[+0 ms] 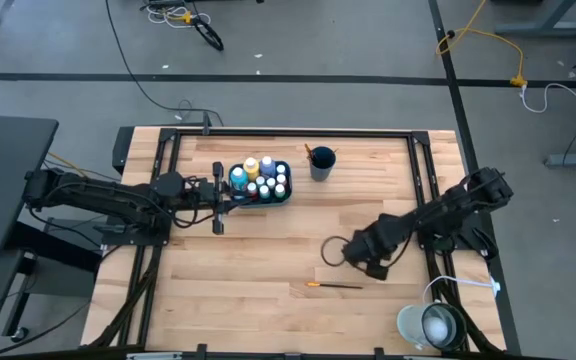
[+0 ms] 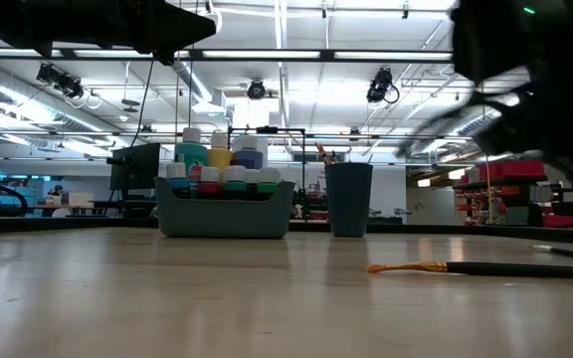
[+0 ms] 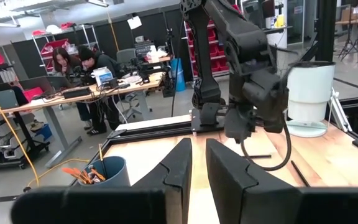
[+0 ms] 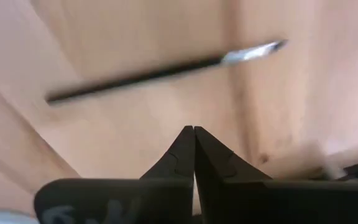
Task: Pick & Place Paint Supplies
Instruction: Put the silver paint brush into the blue cup
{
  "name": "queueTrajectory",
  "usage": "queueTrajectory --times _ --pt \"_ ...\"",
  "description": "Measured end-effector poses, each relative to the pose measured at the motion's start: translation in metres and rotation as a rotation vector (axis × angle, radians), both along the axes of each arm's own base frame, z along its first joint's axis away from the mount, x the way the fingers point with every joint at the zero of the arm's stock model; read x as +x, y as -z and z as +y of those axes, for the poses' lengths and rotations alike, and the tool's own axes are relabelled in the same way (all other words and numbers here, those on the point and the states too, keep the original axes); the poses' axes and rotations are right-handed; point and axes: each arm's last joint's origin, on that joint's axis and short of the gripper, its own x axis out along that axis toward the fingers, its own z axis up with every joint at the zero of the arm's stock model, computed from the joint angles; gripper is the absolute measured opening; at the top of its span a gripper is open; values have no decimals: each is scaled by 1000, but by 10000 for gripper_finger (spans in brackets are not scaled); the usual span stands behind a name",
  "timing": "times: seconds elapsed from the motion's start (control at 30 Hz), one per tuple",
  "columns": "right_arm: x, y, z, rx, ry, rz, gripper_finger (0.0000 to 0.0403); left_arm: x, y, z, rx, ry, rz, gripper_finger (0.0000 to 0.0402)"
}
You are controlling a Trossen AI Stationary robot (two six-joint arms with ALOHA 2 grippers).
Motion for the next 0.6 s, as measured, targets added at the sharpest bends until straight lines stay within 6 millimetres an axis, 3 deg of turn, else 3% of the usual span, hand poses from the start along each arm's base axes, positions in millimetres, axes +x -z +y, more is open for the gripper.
queueTrajectory --times 0.2,0.37,0.47,0.6 --pt "39 -52 -15 -126 -104 -283 4 0 -1 0 0 1 -10 55" --pt "63 -98 -21 -118 -112 -565 16 0 -1 -1 -7 25 -12 55" --pt "64 -115 -26 -91 -84 -679 19 0 -1 -2 -10 52 -12 55" --pt "43 -137 -40 -172 -31 -742 19 0 -1 -2 -17 81 -12 55"
